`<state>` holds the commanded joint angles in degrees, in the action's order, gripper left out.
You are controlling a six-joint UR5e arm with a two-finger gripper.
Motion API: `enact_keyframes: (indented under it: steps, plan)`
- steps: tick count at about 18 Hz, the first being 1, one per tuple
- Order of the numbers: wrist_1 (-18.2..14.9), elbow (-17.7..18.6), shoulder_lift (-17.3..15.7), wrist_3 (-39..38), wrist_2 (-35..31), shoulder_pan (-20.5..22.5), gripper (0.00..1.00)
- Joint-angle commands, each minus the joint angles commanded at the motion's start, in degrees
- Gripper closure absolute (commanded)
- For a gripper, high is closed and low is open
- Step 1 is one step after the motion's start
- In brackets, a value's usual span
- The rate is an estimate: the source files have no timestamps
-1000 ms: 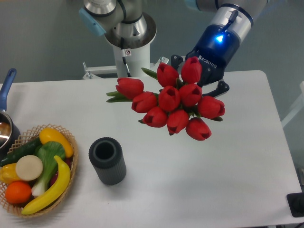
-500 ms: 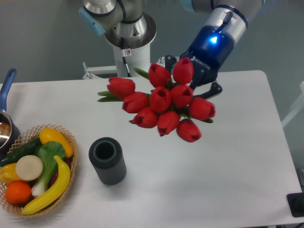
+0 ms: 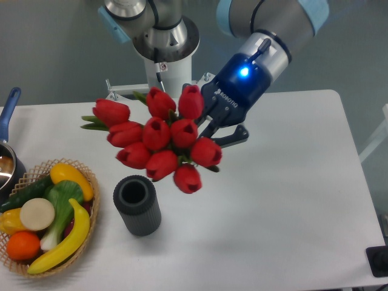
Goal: Insert the flowers into the vase
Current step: 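Carry the red tulip bunch in the gripper toward the black vase, then lower the tulip stems into the black vase opening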
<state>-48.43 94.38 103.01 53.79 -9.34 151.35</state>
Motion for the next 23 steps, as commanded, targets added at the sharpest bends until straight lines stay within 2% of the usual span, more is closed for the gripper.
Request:
enact_keyframes:
  steps: [7, 15, 23]
  plan:
    - [0.4, 3.1, 1.8, 6.3, 8.7, -1.2, 0.79]
    - [0.4, 4.1, 3.1, 6.8, 8.7, -3.0, 0.79]
    - [0.5, 4.4, 6.2, 9.2, 8.7, -3.1, 0.79]
